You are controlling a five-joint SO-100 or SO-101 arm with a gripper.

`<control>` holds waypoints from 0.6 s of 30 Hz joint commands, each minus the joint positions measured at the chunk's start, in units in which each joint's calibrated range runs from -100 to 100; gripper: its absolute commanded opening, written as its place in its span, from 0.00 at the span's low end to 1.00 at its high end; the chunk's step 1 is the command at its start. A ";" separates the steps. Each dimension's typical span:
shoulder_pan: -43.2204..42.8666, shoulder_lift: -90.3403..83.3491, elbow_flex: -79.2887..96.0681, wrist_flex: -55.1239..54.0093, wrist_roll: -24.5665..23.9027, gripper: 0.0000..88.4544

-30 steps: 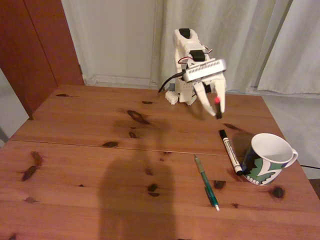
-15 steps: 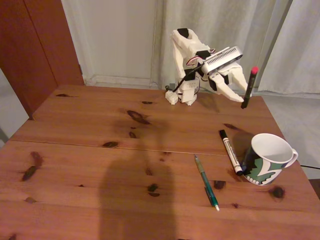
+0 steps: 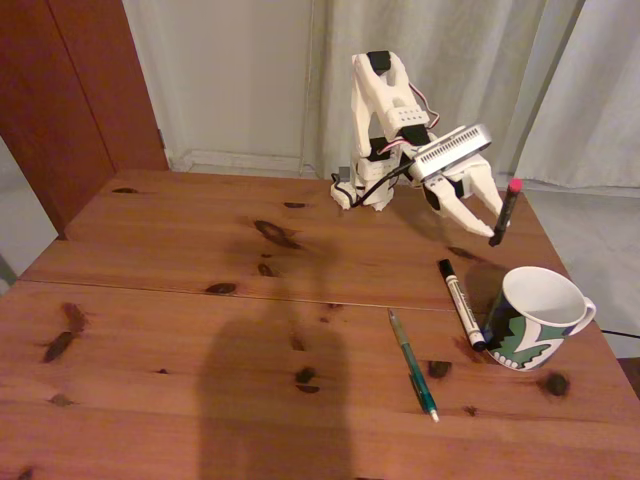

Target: Clean up the desk and place the pens and markers into the cup

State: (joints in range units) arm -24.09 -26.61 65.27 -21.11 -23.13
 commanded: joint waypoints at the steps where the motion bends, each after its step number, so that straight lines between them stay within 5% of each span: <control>1: -0.64 2.49 -7.29 -2.07 -0.13 0.01; 18: -3.29 13.41 -18.38 -2.42 -0.24 0.01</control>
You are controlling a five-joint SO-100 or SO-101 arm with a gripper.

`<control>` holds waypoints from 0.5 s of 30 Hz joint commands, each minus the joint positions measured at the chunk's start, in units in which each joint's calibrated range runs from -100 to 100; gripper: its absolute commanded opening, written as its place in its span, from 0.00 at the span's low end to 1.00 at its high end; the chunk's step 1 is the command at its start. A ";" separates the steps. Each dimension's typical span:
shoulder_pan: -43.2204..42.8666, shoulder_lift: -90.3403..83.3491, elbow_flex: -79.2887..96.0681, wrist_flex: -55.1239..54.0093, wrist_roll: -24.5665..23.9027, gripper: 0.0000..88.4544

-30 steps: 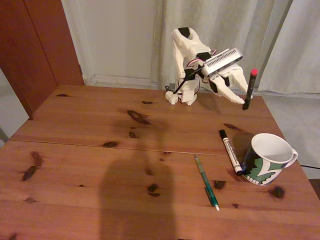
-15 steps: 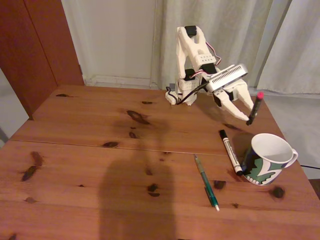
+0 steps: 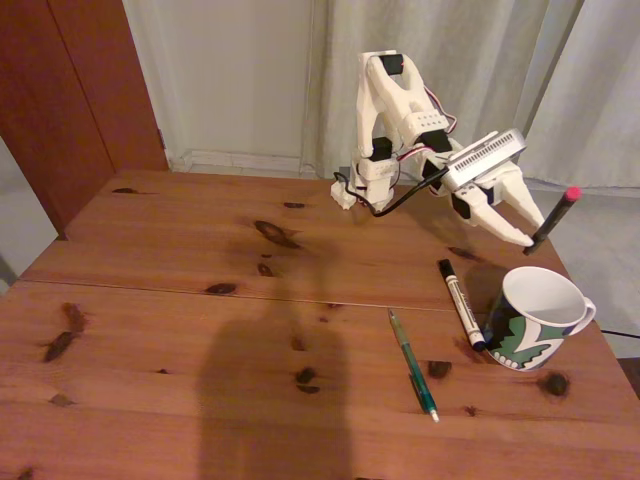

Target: Clean up the desk and place the pens and markers into the cup

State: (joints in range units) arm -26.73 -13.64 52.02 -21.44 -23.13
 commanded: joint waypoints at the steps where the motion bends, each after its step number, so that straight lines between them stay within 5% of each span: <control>1: -0.73 1.03 -5.67 -2.08 -0.60 0.01; 15: -4.03 6.24 -6.75 -2.17 -1.13 0.01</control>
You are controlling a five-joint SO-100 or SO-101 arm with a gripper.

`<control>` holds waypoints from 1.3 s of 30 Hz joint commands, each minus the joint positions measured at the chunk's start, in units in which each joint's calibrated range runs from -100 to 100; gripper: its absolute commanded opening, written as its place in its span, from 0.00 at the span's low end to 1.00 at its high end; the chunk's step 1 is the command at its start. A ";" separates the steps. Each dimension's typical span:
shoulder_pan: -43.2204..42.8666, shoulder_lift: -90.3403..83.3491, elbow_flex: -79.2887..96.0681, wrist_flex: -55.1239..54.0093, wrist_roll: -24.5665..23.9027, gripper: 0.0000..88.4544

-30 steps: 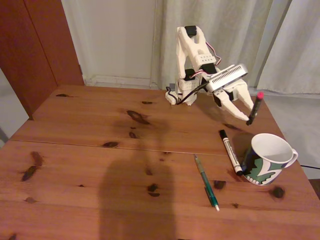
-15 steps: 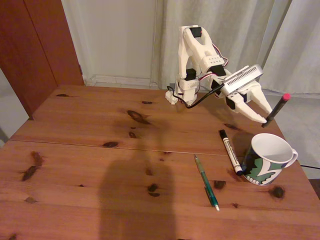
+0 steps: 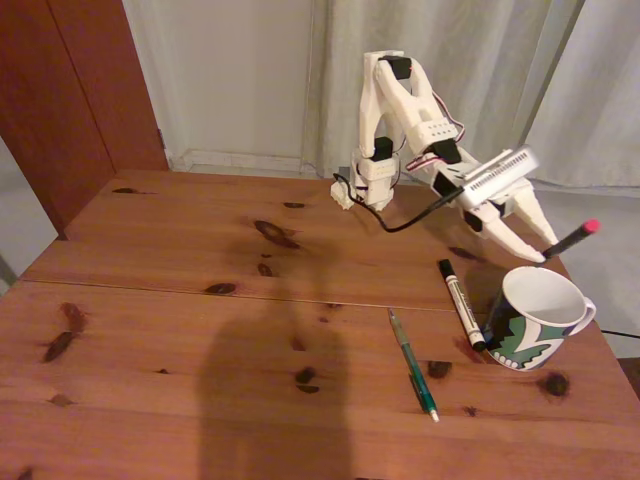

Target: Clean up the desk and place the pens and markers into the cup

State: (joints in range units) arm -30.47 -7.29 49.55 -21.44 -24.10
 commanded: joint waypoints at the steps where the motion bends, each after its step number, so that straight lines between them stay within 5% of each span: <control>1: -0.53 0.13 -4.38 -2.17 -0.15 0.01; 39: 3.25 10.23 -10.78 -1.48 -0.67 0.01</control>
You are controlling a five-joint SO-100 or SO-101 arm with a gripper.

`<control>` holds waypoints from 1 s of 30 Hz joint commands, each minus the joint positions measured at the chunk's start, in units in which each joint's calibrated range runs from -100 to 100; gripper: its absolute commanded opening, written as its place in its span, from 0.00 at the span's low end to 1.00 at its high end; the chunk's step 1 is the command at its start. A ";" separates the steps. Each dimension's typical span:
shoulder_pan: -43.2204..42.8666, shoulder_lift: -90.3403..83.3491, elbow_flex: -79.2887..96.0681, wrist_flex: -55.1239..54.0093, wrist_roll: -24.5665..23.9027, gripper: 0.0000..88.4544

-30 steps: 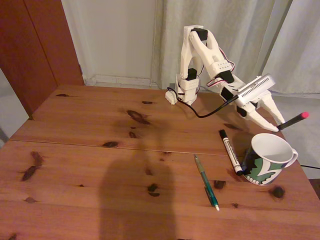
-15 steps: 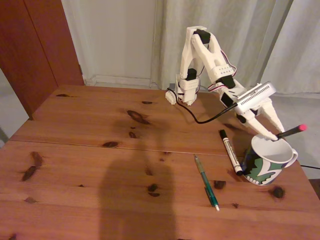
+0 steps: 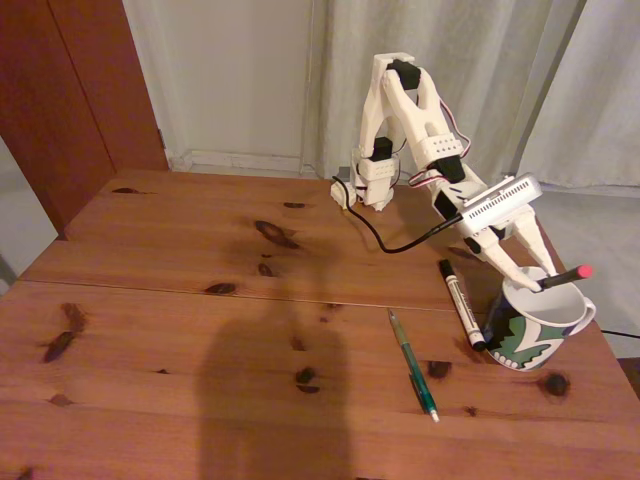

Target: Clean up the desk and place the pens and markers into the cup

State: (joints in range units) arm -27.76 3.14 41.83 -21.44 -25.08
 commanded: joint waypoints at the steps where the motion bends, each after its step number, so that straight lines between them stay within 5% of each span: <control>1: 0.54 -0.20 -3.05 -1.48 0.30 0.01; 9: 1.02 -0.36 -1.07 -0.97 2.29 0.14; 25: 4.00 -2.27 -3.77 -0.62 2.40 0.14; 30: 8.10 -2.93 -11.26 14.52 4.18 0.14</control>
State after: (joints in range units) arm -21.97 3.14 37.66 -15.47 -22.00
